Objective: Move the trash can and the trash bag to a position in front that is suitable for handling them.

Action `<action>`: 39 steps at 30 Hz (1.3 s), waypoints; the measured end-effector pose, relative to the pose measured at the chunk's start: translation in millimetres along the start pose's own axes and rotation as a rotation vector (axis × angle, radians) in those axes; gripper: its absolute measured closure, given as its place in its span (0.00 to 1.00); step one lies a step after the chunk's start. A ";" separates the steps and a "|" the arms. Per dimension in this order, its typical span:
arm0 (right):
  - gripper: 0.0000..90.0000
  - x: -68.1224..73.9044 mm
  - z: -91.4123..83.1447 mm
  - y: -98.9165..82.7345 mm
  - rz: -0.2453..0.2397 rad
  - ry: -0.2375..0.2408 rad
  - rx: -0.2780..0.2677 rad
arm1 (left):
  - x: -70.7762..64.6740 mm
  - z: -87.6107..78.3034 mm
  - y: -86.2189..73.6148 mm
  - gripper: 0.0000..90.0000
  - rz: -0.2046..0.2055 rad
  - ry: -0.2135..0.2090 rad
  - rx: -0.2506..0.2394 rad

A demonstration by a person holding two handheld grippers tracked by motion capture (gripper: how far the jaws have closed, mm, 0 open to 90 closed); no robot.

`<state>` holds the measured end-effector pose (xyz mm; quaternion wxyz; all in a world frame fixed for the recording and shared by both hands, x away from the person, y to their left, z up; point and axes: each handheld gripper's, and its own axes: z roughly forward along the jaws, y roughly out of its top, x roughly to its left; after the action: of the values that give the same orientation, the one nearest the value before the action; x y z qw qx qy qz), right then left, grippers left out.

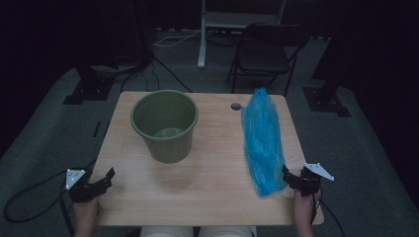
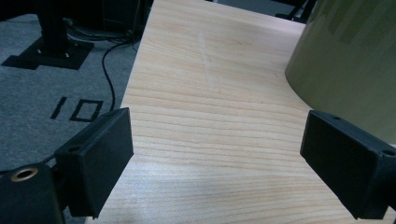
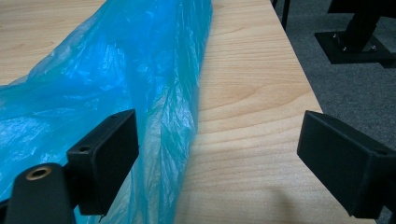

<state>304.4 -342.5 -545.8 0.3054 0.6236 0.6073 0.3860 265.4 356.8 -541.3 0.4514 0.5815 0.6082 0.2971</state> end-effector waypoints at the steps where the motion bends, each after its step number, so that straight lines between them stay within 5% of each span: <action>1: 0.13 0.2 0.3 0.1 -0.003 -0.002 0.002 | 0.0 0.3 0.0 0.11 -0.002 -0.003 0.003; 6: 0.13 4.0 -1.0 -0.2 -0.015 0.016 0.015 | 2.9 4.0 2.2 0.11 -0.004 -0.031 0.026; 20: 0.13 21.3 5.5 28.9 0.006 0.096 0.033 | 3.5 20.0 10.6 0.11 0.028 -0.006 0.046; 29: 0.13 56.5 20.6 55.7 -0.028 0.166 0.004 | 0.2 26.0 17.3 0.11 0.017 -0.012 0.047; 30: 0.13 70.6 27.0 62.3 -0.049 0.188 0.009 | -1.2 31.6 22.2 0.11 0.024 -0.012 0.048; 39: 0.13 117.4 52.3 82.4 -0.104 0.262 0.005 | -8.0 53.4 40.2 0.11 0.084 -0.009 0.050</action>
<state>387.8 -227.5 -489.8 0.2417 0.5363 0.6744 0.4462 330.1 346.2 -526.2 0.4265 0.6190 0.5883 0.2981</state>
